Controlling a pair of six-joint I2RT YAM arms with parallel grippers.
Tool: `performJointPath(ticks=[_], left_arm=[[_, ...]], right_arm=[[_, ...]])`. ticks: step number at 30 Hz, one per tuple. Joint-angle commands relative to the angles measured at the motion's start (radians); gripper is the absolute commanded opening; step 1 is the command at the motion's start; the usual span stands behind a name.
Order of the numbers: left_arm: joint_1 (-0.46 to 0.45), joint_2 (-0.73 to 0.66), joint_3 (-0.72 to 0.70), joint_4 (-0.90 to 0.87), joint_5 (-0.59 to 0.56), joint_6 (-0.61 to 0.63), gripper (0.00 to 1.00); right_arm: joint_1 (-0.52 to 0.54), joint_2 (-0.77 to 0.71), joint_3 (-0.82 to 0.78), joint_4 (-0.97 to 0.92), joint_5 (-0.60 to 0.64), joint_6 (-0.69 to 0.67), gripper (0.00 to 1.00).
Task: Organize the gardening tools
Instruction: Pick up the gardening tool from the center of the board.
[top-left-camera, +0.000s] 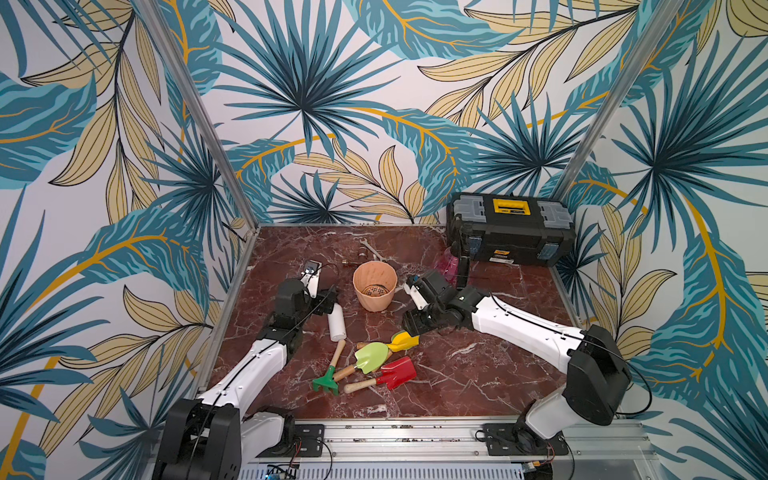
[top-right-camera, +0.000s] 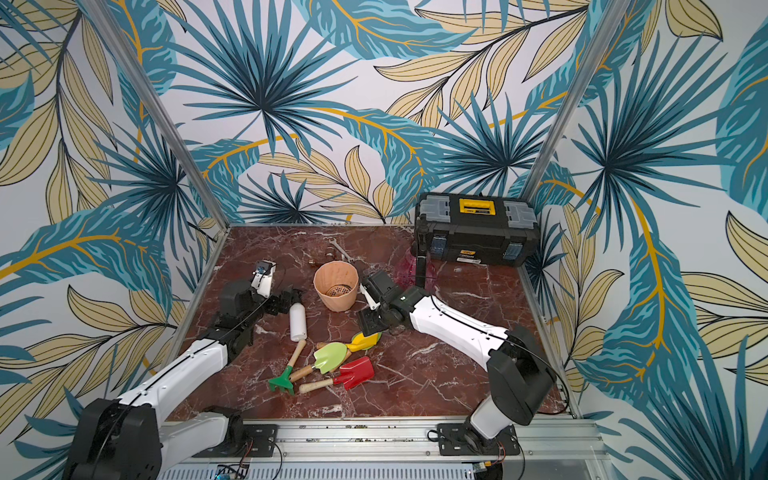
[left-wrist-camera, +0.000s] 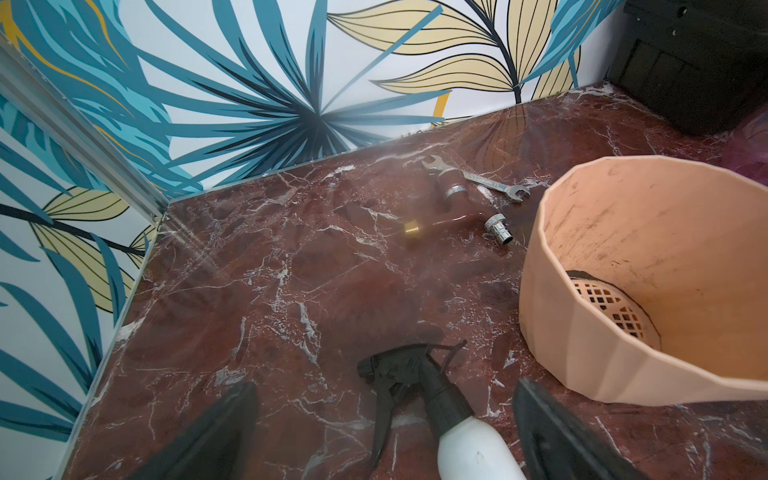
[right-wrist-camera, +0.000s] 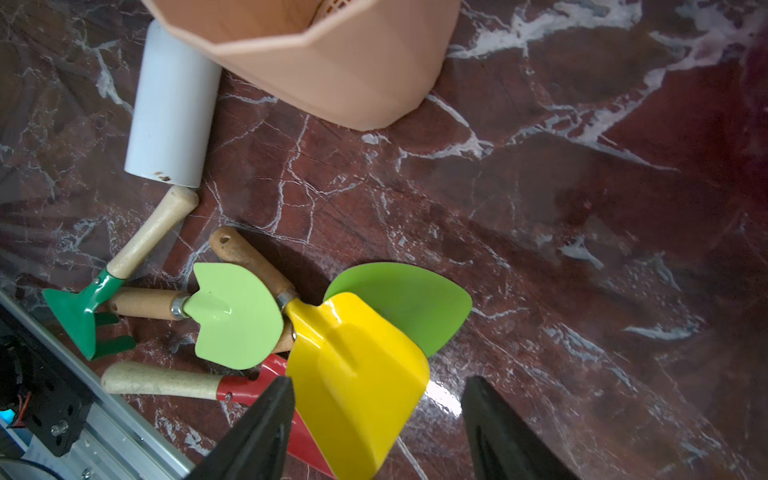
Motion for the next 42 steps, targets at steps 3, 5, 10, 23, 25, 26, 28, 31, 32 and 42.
performJointPath(ticks=[3, 5, 10, 23, 25, 26, 28, 31, 32, 42], left_arm=[[-0.006, -0.014, 0.026, -0.004, 0.01, -0.007, 1.0], [-0.006, -0.013, 0.026, -0.003, 0.006, -0.002, 1.0], [-0.006, -0.012, 0.021, -0.002, 0.002, 0.002, 1.0], [-0.006, -0.006, 0.017, 0.009, 0.007, 0.006, 1.0], [-0.006, -0.005, 0.016, 0.01, 0.006, 0.008, 1.0], [-0.006, -0.006, 0.016, 0.01, 0.007, 0.01, 1.0], [-0.006, -0.006, 0.014, 0.012, 0.008, 0.01, 1.0], [-0.007, -0.003, 0.013, 0.013, 0.006, 0.012, 1.0], [-0.007, -0.003, 0.012, 0.013, 0.006, 0.012, 1.0], [-0.008, 0.01, 0.011, 0.015, 0.002, 0.018, 1.0]], right_arm=[[-0.04, -0.105, -0.128, 0.107, -0.13, 0.226, 0.71], [-0.054, -0.136, -0.194, 0.189, -0.197, 0.307, 0.71], [-0.07, -0.172, -0.331, 0.332, -0.292, 0.451, 0.69], [-0.075, -0.097, -0.478, 0.572, -0.371, 0.566, 0.52], [-0.077, -0.085, -0.492, 0.604, -0.374, 0.585, 0.48], [-0.075, -0.08, -0.498, 0.624, -0.375, 0.593, 0.47], [-0.075, -0.076, -0.508, 0.644, -0.376, 0.6, 0.44], [-0.075, -0.075, -0.514, 0.658, -0.365, 0.604, 0.38], [-0.076, -0.076, -0.517, 0.663, -0.364, 0.607, 0.36], [-0.108, -0.085, -0.52, 0.671, -0.348, 0.61, 0.19]])
